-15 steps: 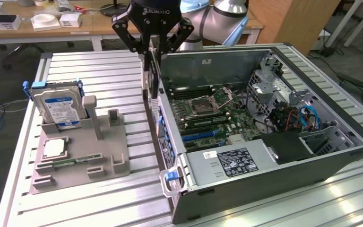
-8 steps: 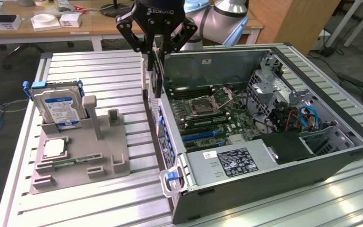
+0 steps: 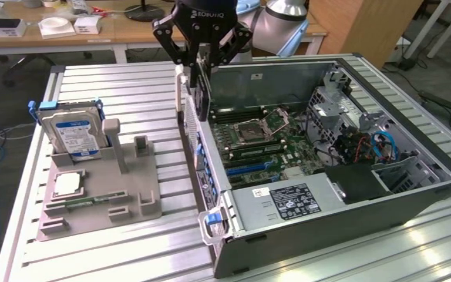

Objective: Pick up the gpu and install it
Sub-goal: 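Pick up the gpu and move the gpu toward the slot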

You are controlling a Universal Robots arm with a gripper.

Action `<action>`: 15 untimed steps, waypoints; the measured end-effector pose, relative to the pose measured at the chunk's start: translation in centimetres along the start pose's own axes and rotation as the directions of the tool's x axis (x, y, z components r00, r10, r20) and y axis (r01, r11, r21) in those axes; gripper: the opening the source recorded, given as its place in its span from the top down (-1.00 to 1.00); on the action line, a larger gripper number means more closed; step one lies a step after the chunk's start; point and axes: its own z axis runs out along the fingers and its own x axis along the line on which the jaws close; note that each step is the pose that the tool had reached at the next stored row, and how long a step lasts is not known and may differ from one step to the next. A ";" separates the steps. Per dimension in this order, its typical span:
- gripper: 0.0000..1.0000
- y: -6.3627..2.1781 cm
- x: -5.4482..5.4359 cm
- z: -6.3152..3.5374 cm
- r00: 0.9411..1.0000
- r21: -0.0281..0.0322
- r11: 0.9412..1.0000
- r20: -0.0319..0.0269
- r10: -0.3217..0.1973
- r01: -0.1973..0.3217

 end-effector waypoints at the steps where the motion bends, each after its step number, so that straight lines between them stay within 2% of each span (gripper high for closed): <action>1: 0.47 0.00 -0.1 0.00 1.000 0.000 1.000 0.000 0.000 0.000; 15: 0.47 0.04 -1.3 -0.02 1.000 0.000 1.000 0.000 -0.003 0.003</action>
